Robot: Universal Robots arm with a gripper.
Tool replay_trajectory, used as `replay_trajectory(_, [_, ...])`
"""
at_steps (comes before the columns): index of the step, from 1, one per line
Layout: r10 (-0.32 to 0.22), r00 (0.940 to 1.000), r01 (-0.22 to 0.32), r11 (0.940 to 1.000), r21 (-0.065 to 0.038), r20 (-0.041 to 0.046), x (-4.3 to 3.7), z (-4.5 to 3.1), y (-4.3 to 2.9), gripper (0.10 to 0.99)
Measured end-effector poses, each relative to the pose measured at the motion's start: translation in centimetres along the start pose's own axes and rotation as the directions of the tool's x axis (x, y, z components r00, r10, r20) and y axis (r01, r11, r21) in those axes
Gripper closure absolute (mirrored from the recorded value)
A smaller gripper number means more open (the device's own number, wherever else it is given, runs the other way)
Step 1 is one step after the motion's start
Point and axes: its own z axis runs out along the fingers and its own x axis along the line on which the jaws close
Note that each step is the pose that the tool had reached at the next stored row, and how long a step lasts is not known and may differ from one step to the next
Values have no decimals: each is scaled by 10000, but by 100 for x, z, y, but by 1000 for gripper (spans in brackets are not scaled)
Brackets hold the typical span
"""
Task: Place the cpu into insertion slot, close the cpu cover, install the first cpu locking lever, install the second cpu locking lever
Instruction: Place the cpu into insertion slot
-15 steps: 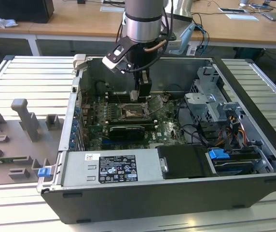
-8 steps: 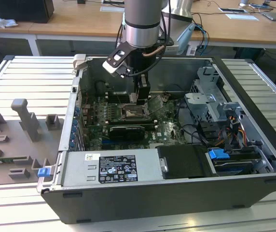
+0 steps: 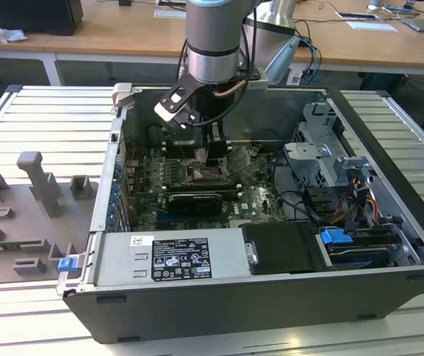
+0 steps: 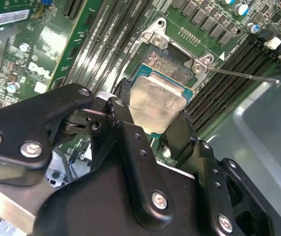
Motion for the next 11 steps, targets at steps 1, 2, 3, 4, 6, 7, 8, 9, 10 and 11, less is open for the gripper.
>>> replay_trajectory(1, [1,10000,-1,10000,0,-1,8,23,-3,549])
replay_trajectory(2, [2,10000,-2,10000,0,-1,15,46,-5,549])
replay_trajectory(3, [3,10000,-3,10000,0,-1,24,78,-8,549])
replay_trajectory(4, [5,10000,-5,10000,0,0,36,127,-11,549])
replay_trajectory(6, [9,10000,-9,10000,1,-1,54,195,-15,549])
replay_trajectory(7, [11,10000,-11,10000,4,0,58,211,-15,549])
replay_trajectory(8, [22,10000,-22,10000,3,0,60,223,-16,549])
replay_trajectory(9, [106,9999,-106,9999,2,4,60,242,-17,549])
replay_trajectory(10, [231,9997,-231,9997,-1,9,60,265,-19,549])
replay_trajectory(11, [237,9997,-237,9997,0,11,60,283,-20,549])
